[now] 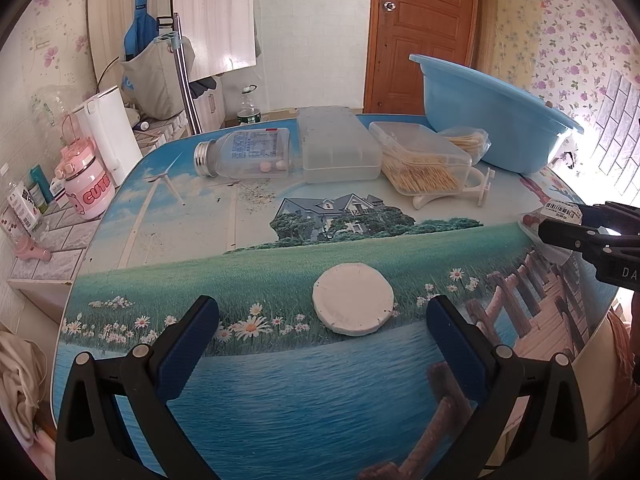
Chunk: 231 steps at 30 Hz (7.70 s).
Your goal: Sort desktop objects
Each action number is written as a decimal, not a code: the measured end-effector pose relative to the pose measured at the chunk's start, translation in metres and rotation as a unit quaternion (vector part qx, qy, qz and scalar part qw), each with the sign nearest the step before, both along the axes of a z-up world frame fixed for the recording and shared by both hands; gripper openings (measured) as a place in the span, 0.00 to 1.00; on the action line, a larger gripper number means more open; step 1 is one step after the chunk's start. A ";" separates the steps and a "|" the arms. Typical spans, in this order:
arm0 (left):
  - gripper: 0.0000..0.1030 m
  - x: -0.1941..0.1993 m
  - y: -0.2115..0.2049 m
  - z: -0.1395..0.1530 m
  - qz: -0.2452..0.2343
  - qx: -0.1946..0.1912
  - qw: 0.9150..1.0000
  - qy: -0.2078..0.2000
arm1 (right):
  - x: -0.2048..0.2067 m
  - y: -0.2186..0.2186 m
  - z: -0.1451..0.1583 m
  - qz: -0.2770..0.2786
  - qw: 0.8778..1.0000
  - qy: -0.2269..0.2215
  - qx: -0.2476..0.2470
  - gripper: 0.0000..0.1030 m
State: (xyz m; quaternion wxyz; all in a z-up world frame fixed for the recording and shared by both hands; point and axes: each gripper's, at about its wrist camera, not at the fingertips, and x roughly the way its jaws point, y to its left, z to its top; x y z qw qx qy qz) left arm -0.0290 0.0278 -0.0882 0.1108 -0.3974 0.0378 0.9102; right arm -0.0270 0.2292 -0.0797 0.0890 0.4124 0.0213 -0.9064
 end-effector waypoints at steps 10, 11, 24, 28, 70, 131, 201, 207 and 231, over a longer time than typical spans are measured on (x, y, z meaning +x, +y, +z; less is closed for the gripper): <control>1.00 0.000 0.000 0.000 0.001 0.000 1.000 0.001 | 0.002 0.006 0.006 -0.006 1.000 0.001 -0.013 0.35; 1.00 0.000 0.000 0.000 0.003 0.001 1.000 0.001 | 0.002 0.006 0.007 -0.006 1.000 0.002 -0.014 0.35; 0.85 0.002 0.006 0.002 0.007 0.004 1.000 0.003 | 0.007 0.011 0.016 -0.005 1.000 0.010 -0.026 0.35; 0.35 0.007 0.008 0.008 0.001 0.005 1.000 0.018 | 0.007 0.011 0.021 0.005 1.000 0.015 -0.023 0.35; 0.59 -0.112 0.180 0.119 -0.160 0.064 0.981 0.087 | -0.077 0.105 0.096 -0.068 0.990 0.116 -0.030 0.38; 0.96 -0.150 -0.039 0.018 0.000 0.022 0.999 -0.043 | -0.071 -0.034 0.006 0.124 0.991 -0.037 0.034 0.75; 0.81 -0.008 0.022 0.007 -0.011 -0.008 0.999 -0.040 | 0.014 0.023 -0.002 0.016 0.999 -0.036 0.025 0.53; 0.81 -0.006 0.025 0.013 -0.021 -0.004 0.999 -0.036 | 0.017 0.024 0.011 0.014 1.000 -0.017 0.021 0.52; 0.82 -0.056 0.090 0.114 -0.076 0.036 0.996 0.036 | -0.018 0.050 0.103 -0.002 0.993 0.116 -0.010 0.52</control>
